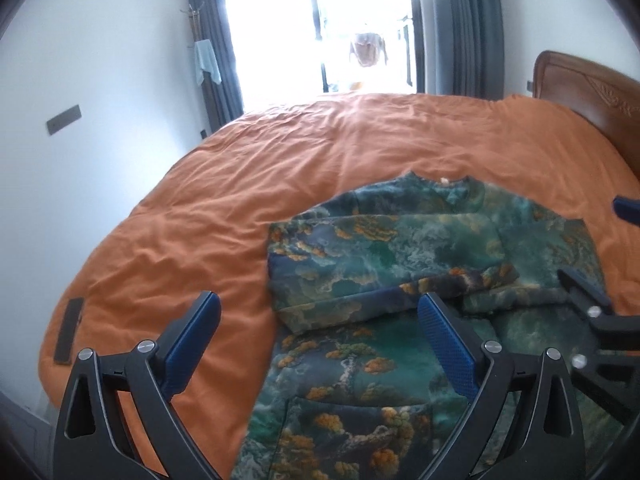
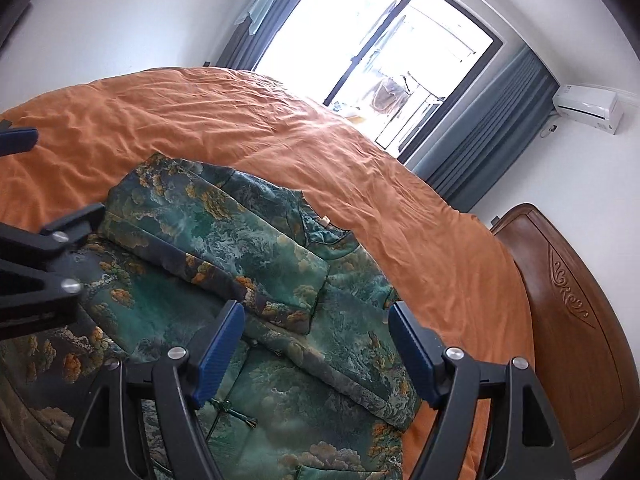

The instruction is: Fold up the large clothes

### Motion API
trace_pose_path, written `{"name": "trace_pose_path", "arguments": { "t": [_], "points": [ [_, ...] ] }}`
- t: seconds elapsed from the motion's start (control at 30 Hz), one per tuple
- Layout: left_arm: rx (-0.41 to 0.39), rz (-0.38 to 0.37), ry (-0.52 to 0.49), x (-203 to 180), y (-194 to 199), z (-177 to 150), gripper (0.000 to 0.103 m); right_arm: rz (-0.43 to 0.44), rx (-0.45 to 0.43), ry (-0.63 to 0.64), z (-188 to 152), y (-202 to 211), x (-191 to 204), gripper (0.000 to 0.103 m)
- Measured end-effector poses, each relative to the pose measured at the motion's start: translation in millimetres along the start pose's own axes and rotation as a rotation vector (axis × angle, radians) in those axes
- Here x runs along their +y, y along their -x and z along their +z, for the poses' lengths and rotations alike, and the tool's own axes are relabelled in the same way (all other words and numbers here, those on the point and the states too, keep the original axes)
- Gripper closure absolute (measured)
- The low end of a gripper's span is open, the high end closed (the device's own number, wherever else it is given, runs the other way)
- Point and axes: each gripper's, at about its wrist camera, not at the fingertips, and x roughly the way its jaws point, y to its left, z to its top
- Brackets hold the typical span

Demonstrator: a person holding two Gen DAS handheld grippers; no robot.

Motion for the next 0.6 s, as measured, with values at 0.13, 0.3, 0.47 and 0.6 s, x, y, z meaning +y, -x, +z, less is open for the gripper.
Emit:
{"name": "trace_pose_path", "arguments": {
  "t": [0.13,0.3,0.47,0.6],
  "points": [
    [-0.055,-0.089,-0.009,-10,36,11,0.004,-0.039,0.04,-0.012,-8,-15,-9,0.027],
    [-0.137,-0.156,-0.044,-27,73,28,0.002,-0.059,0.071,-0.027,-16,-25,-17,0.027],
    [-0.089,-0.119,-0.039,-25,55,18,0.001,-0.022,0.094,-0.071,-30,-31,-30,0.027],
    [0.011,-0.094,-0.009,-2,26,-16,0.001,0.05,0.103,-0.139,-56,-38,-50,0.027]
  ]
}}
